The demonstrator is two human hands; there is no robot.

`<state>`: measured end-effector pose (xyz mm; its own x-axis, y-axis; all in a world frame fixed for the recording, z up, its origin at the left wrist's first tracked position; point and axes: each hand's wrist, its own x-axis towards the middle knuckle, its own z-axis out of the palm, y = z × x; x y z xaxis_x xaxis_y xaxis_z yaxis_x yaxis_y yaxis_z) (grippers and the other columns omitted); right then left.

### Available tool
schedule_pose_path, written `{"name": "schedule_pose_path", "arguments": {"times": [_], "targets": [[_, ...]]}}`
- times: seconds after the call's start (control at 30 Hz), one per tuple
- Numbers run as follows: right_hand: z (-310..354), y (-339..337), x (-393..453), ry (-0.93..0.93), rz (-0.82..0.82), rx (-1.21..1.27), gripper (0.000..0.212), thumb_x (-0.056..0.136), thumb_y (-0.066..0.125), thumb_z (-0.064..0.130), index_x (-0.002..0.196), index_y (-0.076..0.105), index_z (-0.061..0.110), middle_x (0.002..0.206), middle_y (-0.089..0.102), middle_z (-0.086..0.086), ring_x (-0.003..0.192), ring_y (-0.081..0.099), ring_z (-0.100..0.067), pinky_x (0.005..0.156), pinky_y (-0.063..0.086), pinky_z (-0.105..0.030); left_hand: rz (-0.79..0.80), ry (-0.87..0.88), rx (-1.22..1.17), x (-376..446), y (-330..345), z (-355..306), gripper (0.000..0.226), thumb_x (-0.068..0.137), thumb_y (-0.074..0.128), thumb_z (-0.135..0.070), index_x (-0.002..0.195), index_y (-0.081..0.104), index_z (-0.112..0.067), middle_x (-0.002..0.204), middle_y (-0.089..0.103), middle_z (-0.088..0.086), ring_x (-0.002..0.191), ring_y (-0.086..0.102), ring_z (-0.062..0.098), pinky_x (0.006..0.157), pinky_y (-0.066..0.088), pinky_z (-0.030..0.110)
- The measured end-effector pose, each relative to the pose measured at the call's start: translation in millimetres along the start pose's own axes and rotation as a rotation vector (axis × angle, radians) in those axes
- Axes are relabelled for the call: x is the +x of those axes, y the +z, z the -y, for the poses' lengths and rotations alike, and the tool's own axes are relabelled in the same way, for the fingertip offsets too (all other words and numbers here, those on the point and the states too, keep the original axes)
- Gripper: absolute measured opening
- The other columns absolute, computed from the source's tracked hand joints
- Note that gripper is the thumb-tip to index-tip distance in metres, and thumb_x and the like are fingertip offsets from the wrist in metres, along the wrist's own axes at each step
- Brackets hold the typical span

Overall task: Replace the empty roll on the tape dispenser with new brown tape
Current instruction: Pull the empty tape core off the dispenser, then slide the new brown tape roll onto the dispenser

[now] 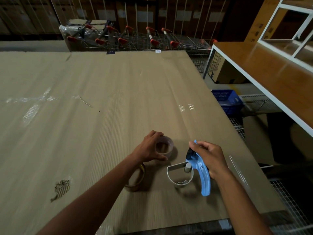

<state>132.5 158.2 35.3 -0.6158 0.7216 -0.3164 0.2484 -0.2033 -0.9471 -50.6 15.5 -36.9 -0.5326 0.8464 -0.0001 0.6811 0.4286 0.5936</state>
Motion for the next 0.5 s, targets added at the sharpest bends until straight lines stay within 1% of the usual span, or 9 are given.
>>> {"name": "schedule_pose_path", "arguments": {"times": [0.03,0.1,0.17,0.23,0.3,0.37,0.43,0.47,0.5], "targets": [[0,1,-1,-0.001,-0.001,-0.006,0.024,0.075,0.078,0.02,0.091,0.071,0.003,0.076,0.071,-0.01,0.064,0.068,-0.016,0.068,0.057,-0.031,0.01,-0.008,-0.004,0,0,0,0.095,0.063,0.094,-0.041,0.14,0.047,-0.011,0.138,0.049,0.01,0.123,0.051,0.026,0.096,0.039,0.023],[-1,2,-2,0.001,0.0,-0.007,0.026,0.076,0.078,0.021,0.093,0.071,0.002,0.078,0.072,-0.011,0.067,0.069,-0.018,0.071,0.058,-0.033,0.029,-0.022,0.0,-1,0,-2,0.094,0.065,0.093,-0.039,0.14,0.045,-0.011,0.14,0.047,0.01,0.124,0.05,0.025,0.096,0.041,0.023],[-2,3,-4,0.01,0.007,-0.001,0.028,0.076,0.078,0.02,0.095,0.07,0.001,0.078,0.071,-0.012,0.07,0.069,-0.021,0.076,0.058,-0.038,0.044,-0.041,0.01,-1,0,-5,0.095,0.066,0.093,-0.039,0.142,0.042,-0.012,0.143,0.045,0.01,0.127,0.05,0.026,0.1,0.046,0.029],[-1,4,-4,0.021,0.007,0.014,0.028,0.076,0.078,0.019,0.096,0.07,0.002,0.076,0.071,-0.01,0.07,0.068,-0.022,0.079,0.058,-0.044,0.076,-0.064,0.009,-3,-4,-9,0.102,0.067,0.092,-0.04,0.148,0.035,-0.013,0.15,0.04,0.011,0.134,0.046,0.028,0.107,0.047,0.035],[0,5,-4,0.022,0.008,0.015,0.026,0.075,0.078,0.019,0.095,0.07,0.004,0.077,0.071,-0.01,0.072,0.068,-0.024,0.081,0.058,-0.046,0.094,-0.087,-0.015,-6,-13,-13,0.114,0.067,0.091,-0.042,0.155,0.024,-0.015,0.159,0.029,0.01,0.143,0.038,0.029,0.114,0.043,0.04],[1,3,-4,0.009,0.007,-0.002,0.023,0.075,0.078,0.021,0.092,0.07,0.008,0.081,0.072,-0.011,0.076,0.07,-0.026,0.082,0.058,-0.045,0.06,-0.115,-0.051,-18,-28,-13,0.115,0.07,0.089,-0.045,0.158,0.019,-0.018,0.163,0.024,0.009,0.148,0.033,0.029,0.118,0.037,0.042],[2,-2,-4,-0.004,0.0,-0.006,0.022,0.076,0.078,0.022,0.092,0.07,0.009,0.086,0.072,-0.013,0.08,0.07,-0.028,0.083,0.058,-0.045,-0.001,-0.157,-0.067,-43,-45,-7,0.108,0.074,0.084,-0.05,0.157,0.023,-0.019,0.163,0.028,0.009,0.148,0.035,0.028,0.118,0.035,0.04],[3,-5,-4,-0.009,-0.005,-0.003,0.024,0.076,0.077,0.022,0.094,0.07,0.008,0.088,0.072,-0.014,0.081,0.07,-0.029,0.084,0.057,-0.046,-0.024,-0.196,-0.077,-62,-51,0,0.107,0.073,0.08,-0.058,0.156,0.027,-0.019,0.162,0.032,0.009,0.146,0.037,0.027,0.118,0.036,0.041],[3,-7,-4,-0.012,-0.012,-0.004,0.026,0.077,0.077,0.022,0.096,0.07,0.006,0.088,0.072,-0.015,0.082,0.07,-0.03,0.084,0.057,-0.047,-0.057,-0.233,-0.097,-82,-56,6,0.11,0.069,0.075,-0.07,0.155,0.031,-0.019,0.159,0.037,0.008,0.144,0.041,0.026,0.117,0.038,0.042]]}}
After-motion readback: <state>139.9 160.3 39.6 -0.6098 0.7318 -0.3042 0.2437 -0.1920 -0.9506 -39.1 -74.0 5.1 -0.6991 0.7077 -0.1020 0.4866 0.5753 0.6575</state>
